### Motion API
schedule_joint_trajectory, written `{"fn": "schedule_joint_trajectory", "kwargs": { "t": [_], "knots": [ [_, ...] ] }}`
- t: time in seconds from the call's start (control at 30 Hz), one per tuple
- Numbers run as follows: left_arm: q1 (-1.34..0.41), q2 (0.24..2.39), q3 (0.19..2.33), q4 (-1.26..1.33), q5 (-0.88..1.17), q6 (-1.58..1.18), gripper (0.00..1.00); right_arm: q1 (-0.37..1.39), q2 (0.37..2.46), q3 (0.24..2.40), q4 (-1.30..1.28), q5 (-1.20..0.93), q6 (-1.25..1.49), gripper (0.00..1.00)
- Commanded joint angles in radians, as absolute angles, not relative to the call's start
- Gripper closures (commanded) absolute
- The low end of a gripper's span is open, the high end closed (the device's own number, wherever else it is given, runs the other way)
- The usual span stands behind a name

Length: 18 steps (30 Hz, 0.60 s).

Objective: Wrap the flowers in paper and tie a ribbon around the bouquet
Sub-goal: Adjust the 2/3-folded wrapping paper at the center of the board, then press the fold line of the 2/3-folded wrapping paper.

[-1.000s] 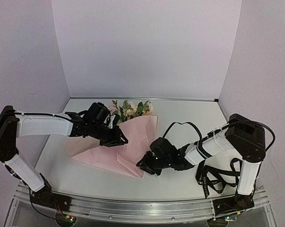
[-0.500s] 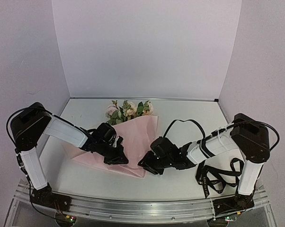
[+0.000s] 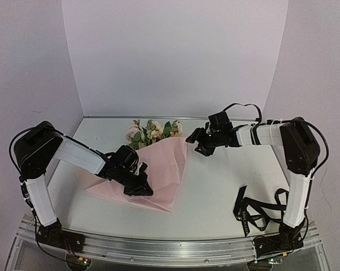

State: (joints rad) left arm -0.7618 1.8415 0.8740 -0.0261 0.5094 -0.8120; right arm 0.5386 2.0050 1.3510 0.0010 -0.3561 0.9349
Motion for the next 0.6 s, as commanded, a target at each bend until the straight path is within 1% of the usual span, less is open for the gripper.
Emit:
{"fn": "schedule_joint_trajectory", "kwargs": {
  "t": [0.0,0.07,0.13,0.27,0.3,0.37,0.47,0.5,0.57],
  "knots": [
    [-0.744,1.89,0.902,-0.135,0.457,-0.789,0.97,0.518,2.145,1.541,-0.073,-0.441,0.851,0.34],
    [-0.742,1.894,0.91,-0.147,0.455,-0.785,0.97,0.515,2.18,1.62,-0.155,-0.412,0.816,0.31],
    [-0.741,1.899,0.919,-0.154,0.456,-0.779,0.97,0.508,2.206,1.67,-0.196,-0.386,0.792,0.31],
    [-0.736,1.912,0.929,-0.163,0.464,-0.773,0.97,0.502,2.232,1.719,-0.231,-0.36,0.748,0.34],
    [-0.734,1.914,0.931,-0.164,0.464,-0.772,0.97,0.502,2.238,1.725,-0.233,-0.363,0.74,0.36],
    [-0.733,1.916,0.931,-0.168,0.466,-0.768,0.97,0.502,2.255,1.733,-0.233,-0.365,0.736,0.44],
    [-0.729,1.92,0.935,-0.173,0.468,-0.761,0.97,0.502,2.279,1.749,-0.232,-0.37,0.733,0.55],
    [-0.728,1.921,0.935,-0.174,0.468,-0.76,0.97,0.503,2.287,1.754,-0.232,-0.37,0.731,0.57],
    [-0.727,1.921,0.934,-0.173,0.47,-0.76,0.97,0.502,2.302,1.774,-0.231,-0.369,0.728,0.58]
  ]
}}
